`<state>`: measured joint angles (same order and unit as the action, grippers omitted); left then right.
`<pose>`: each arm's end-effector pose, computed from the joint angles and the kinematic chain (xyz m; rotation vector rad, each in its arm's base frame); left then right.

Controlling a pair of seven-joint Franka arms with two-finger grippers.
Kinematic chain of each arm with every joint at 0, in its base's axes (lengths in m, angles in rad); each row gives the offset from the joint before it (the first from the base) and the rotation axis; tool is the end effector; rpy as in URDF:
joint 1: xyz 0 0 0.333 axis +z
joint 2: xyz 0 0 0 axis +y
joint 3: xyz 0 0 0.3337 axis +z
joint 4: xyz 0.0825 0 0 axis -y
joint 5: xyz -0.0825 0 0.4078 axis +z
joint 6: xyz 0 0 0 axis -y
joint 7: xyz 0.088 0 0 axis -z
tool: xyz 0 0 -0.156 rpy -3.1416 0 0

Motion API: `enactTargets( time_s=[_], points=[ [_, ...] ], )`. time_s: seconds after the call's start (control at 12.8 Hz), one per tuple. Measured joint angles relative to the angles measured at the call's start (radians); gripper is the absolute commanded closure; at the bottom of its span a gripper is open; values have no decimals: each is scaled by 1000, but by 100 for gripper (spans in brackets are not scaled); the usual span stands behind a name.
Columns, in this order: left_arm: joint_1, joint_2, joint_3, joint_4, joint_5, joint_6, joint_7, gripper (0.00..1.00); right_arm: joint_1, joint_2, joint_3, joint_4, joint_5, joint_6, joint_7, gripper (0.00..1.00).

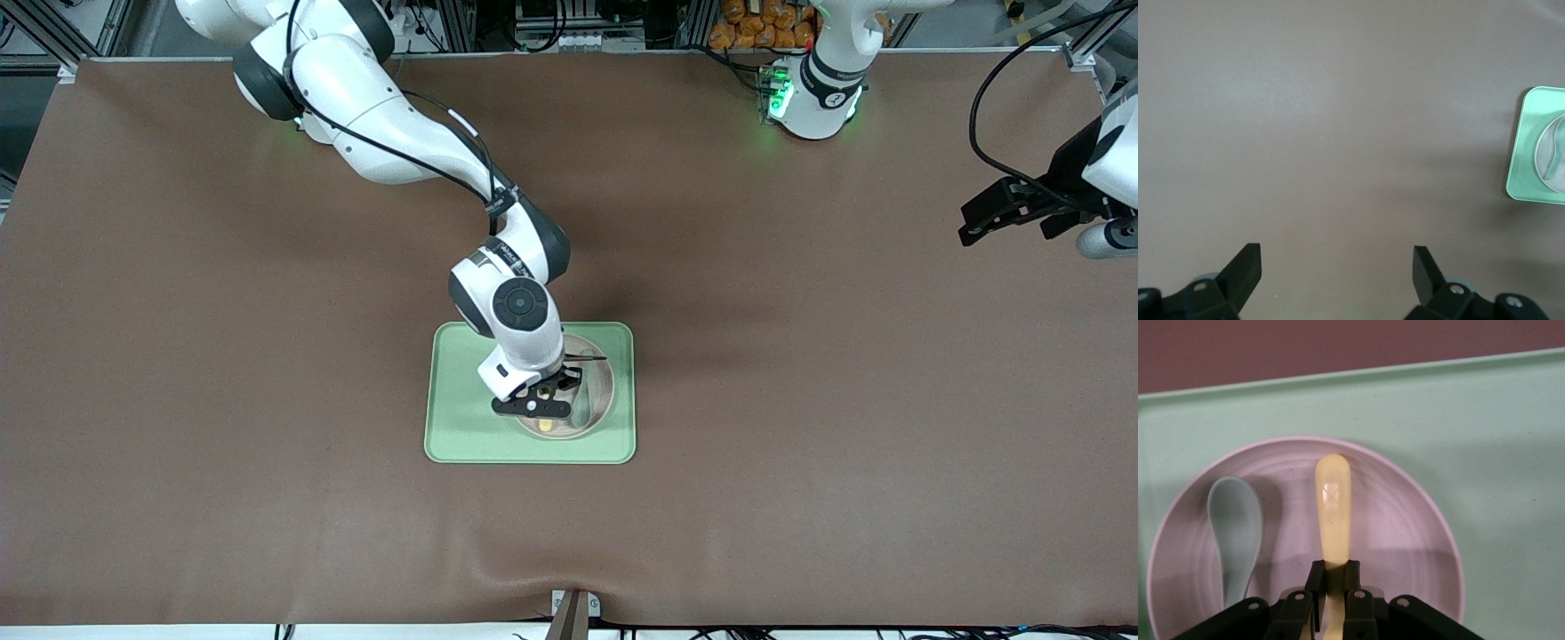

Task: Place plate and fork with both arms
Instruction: 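Lift the fork with the right gripper and set it beside the plate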

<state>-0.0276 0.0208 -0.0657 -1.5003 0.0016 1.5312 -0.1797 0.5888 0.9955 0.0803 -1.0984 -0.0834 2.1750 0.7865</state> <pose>0.5797 -0.0536 0.6125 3.1375 0.1358 0.0158 0.6586 0.4886 0.1661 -3.0828 0.1731 -0.1017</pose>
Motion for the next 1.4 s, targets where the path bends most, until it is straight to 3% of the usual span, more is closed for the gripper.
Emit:
enactTargets(
  time_s=[0.31, 0.47, 0.86, 1.17, 1.4],
  points=[
    [0, 0, -1, -2, 0, 0, 0, 0, -210, -33, 179, 9, 1, -40, -104, 100],
    [0, 0, -1, -2, 0, 0, 0, 0, -289, -61, 218, -13, 1, -69, -190, 100],
    [0, 0, -2, 0, 0, 0, 0, 0, -328, -123, 224, -175, -38, -43, -247, 100],
    [0, 0, -7, -1, 0, 2, 0, 0, -356, -166, 224, -357, -65, 121, -248, 100],
    [0, 0, -9, -2, 0, 2, 0, 0, -366, -188, 224, -422, -68, 173, -249, 100]
  ],
)
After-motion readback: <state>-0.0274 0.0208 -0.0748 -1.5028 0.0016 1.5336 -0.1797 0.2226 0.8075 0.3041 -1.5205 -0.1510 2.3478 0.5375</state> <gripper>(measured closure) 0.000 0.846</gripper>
